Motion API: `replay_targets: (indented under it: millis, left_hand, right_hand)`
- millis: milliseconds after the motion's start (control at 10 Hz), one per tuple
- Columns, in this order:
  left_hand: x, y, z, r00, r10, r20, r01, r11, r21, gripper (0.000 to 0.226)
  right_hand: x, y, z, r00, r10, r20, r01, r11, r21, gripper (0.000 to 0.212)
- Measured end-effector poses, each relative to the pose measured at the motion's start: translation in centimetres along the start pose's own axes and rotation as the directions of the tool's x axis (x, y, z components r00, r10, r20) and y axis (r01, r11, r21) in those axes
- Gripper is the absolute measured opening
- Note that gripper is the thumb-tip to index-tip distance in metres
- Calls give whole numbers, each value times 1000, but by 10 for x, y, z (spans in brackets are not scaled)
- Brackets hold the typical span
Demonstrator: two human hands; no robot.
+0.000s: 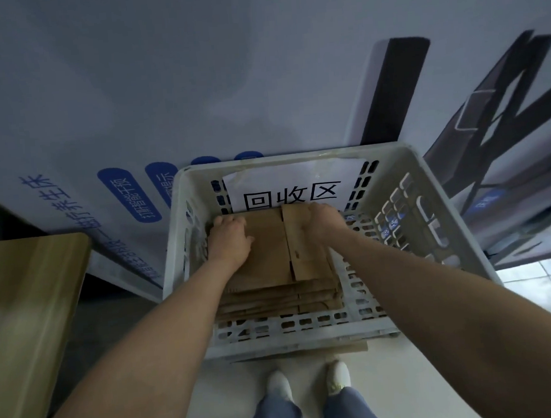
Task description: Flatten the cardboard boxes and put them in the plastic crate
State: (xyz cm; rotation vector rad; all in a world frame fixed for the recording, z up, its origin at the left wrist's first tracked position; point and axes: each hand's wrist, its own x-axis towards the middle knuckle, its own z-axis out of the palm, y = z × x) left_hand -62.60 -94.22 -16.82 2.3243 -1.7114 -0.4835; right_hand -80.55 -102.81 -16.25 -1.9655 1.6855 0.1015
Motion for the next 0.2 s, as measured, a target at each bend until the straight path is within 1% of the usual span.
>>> replay_targets:
  millis: [100, 200]
  left_hand:
    - [-9, 6, -9, 1000, -9, 15, 11, 994, -113, 27]
    - [-11, 10, -15, 999, -13, 30, 19, 983, -185, 33]
  right_hand:
    - [-12, -9, -11, 998, -52, 26, 52, 998, 24, 41]
    - [-18, -14, -21, 997, -62, 46, 61, 998, 19, 24]
